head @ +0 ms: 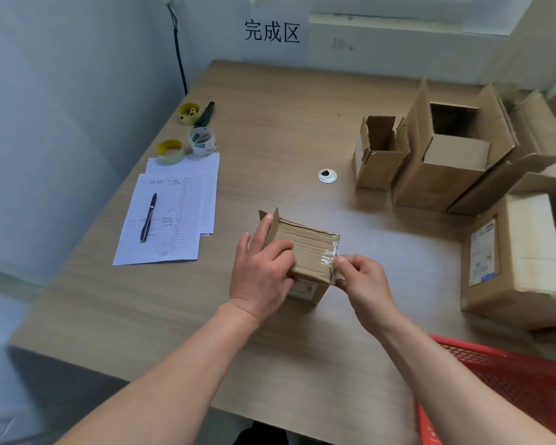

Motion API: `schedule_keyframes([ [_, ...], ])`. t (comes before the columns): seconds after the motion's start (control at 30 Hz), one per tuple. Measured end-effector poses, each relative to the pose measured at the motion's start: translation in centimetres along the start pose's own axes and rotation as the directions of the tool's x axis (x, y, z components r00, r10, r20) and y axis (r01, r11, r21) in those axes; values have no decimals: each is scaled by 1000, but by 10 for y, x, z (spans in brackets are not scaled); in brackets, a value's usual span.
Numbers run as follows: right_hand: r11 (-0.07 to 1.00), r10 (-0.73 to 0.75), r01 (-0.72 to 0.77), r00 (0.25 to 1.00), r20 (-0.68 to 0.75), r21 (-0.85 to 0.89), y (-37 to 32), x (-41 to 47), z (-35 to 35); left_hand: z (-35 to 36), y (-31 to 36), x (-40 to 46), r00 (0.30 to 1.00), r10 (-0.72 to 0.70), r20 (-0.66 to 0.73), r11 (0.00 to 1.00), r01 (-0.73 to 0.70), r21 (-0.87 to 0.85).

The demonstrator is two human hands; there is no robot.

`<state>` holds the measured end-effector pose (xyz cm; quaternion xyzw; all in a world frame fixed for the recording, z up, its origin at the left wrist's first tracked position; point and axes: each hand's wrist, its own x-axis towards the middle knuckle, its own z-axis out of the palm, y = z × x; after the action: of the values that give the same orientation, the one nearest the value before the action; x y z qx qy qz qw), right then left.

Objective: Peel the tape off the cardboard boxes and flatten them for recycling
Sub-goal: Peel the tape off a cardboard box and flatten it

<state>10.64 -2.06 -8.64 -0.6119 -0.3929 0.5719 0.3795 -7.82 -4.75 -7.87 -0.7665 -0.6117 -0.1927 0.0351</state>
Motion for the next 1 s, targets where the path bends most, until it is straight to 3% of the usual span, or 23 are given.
schedule_keyframes([
  [0.13,999,-14,15,1000,-14,35,4,-4,1,-5,-7,5,997,-21,78,1000,20,2],
  [0.27,999,-43,42,991,-130,-16,8,-12,7,-17,-3,15,971,-131,201,991,128,30],
  [0.43,994,-58,42,986,-156,-106,3,-11,4,-26,22,34,868,-310,389,946,240,219],
  [0.57,990,-52,32,989,-139,-137,3,-9,0,-34,21,46,820,-356,448,933,279,229],
  [0.7,976,-83,60,991,-104,-209,-2,-10,-6,-28,26,48,892,-313,327,931,219,293],
  [0.8,947,-175,131,976,-130,-292,-12,-7,-10,-13,27,45,935,-247,252,968,225,114],
  [0.87,872,-283,198,950,-130,-448,-19,2,-11,-3,27,41,966,-177,188,983,183,-14],
  [1.0,736,-328,194,941,-90,-649,-26,19,-11,10,25,33,984,-152,91,983,161,-92],
])
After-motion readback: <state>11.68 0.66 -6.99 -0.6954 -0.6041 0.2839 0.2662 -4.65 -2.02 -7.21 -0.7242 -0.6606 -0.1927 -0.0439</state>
